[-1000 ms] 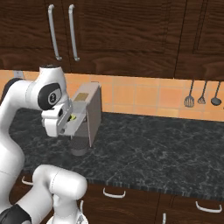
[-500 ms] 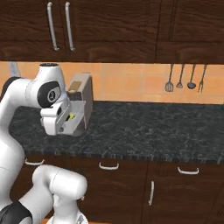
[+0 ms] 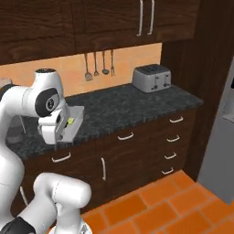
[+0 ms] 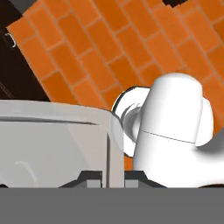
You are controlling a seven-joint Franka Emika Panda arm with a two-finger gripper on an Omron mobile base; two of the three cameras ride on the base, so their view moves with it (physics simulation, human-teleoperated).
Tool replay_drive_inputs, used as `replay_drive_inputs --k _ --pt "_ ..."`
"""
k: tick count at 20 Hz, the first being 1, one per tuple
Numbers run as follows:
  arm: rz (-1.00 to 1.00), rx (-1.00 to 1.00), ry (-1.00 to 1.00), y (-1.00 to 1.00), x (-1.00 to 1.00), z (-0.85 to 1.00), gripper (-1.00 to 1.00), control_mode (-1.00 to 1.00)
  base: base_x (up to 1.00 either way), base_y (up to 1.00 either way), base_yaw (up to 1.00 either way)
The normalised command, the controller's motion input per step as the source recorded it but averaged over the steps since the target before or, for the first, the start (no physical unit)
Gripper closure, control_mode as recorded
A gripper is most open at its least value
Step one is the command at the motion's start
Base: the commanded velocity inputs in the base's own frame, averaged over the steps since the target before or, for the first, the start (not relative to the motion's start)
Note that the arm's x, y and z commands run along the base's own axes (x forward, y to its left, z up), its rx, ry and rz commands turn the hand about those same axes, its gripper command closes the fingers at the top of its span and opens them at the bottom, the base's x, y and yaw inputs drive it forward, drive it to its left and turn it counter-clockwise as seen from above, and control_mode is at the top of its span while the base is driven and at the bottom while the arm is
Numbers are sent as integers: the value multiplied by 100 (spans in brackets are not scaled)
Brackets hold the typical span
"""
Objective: Take the meat container that has the shrimp and place it on the second highest rack of the freezer. Then take the vegetable container that has the bell pepper and lemon wedge and place it on the highest rack of the freezer.
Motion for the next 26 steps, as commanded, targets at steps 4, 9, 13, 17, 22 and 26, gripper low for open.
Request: replay_drive_inputs --k 4,9,13,17,22,26 --pt "0 0 0 0 0 0 100 100 0 0 -99" --pt "0 0 0 0 0 0 100 100 0 0 -99" --pt "0 0 0 0 0 0 100 100 0 -5 -94" --pt "0 0 0 0 0 0 100 100 4 -34 -64" --pt "0 0 0 0 0 0 100 100 41 -29 -23" --pt "0 0 0 0 0 0 100 100 77 -49 2"
